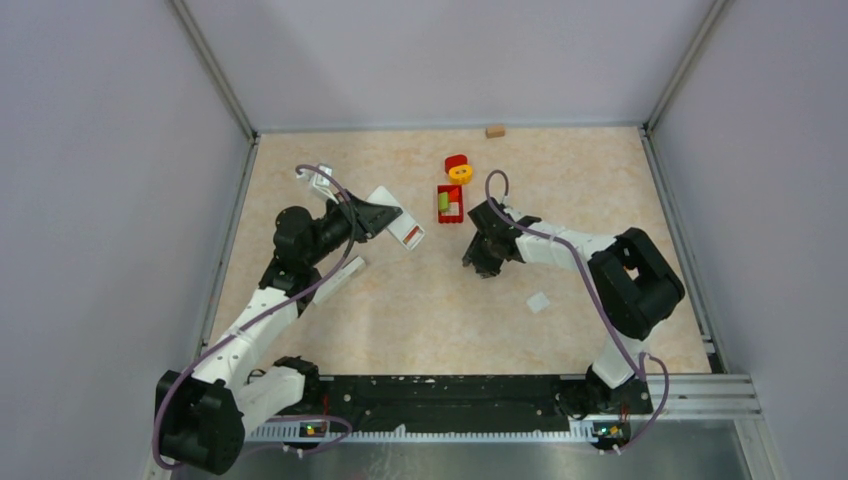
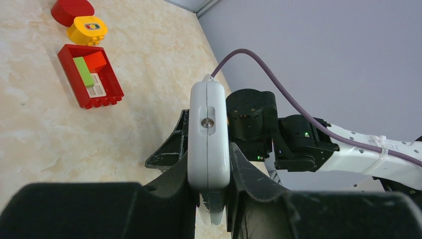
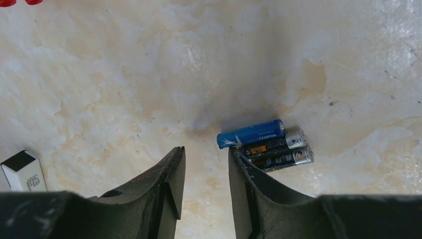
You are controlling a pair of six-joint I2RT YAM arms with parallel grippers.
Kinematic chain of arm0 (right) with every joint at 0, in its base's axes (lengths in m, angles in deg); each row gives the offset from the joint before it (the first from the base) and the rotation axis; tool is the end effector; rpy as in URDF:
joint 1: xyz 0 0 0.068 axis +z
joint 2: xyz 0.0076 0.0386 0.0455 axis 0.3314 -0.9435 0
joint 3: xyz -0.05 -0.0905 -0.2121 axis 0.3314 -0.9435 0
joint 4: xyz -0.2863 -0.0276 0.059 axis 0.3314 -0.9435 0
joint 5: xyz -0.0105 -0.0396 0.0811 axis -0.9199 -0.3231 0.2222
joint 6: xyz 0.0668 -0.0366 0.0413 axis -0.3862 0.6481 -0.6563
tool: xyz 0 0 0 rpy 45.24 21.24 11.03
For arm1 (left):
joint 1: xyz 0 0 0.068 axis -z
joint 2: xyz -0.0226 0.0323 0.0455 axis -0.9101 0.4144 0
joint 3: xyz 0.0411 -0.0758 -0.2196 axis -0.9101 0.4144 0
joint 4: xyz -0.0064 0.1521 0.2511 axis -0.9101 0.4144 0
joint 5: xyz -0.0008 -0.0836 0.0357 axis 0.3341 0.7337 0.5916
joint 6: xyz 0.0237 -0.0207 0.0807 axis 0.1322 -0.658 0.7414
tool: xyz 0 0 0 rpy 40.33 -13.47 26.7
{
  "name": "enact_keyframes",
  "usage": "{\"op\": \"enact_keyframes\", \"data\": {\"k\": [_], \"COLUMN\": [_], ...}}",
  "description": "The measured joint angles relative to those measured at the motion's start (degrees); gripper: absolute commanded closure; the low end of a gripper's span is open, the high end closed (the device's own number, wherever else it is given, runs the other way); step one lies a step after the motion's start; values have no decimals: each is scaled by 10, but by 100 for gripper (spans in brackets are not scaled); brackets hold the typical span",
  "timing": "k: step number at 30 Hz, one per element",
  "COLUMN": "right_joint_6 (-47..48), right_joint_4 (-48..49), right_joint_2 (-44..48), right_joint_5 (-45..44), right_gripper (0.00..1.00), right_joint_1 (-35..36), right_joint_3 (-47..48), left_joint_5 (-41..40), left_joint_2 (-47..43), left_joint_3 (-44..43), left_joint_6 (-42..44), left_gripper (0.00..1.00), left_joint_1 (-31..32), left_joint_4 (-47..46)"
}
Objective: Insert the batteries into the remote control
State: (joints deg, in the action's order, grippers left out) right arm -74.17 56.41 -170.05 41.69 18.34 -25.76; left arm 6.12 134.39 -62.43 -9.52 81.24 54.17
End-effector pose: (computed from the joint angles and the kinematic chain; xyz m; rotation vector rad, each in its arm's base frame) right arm 0.3071 0.2272 0.0700 0.6213 2.6494 0.4248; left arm 0.2989 -0.1230 0.2533 -0.0904 1.7256 -1.2864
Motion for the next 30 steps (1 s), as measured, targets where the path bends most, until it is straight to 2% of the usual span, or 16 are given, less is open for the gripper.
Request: {"op": "enact_keyframes", "data": {"k": [15,26,30], "right_joint_6": [-27,-41,-46], "right_joint_4": [-28,-53,-64], "right_joint_2": [0,-11,-26], "right_joint_5": [-43,-72,-75], "right_gripper": [63,68,66], "right_joint_1": [-3,-19,-19], "right_joint_3": [1,19,38], "left_joint_5": [-4,-9,-12], "left_joint_2": [0,-1,-1], "left_joint_3": [1,1,1], "left_joint_6": [0,0,0], "left_gripper": [99,99,99], "left_joint_1": [0,0,0], "left_joint_4": [2,5,5]}}
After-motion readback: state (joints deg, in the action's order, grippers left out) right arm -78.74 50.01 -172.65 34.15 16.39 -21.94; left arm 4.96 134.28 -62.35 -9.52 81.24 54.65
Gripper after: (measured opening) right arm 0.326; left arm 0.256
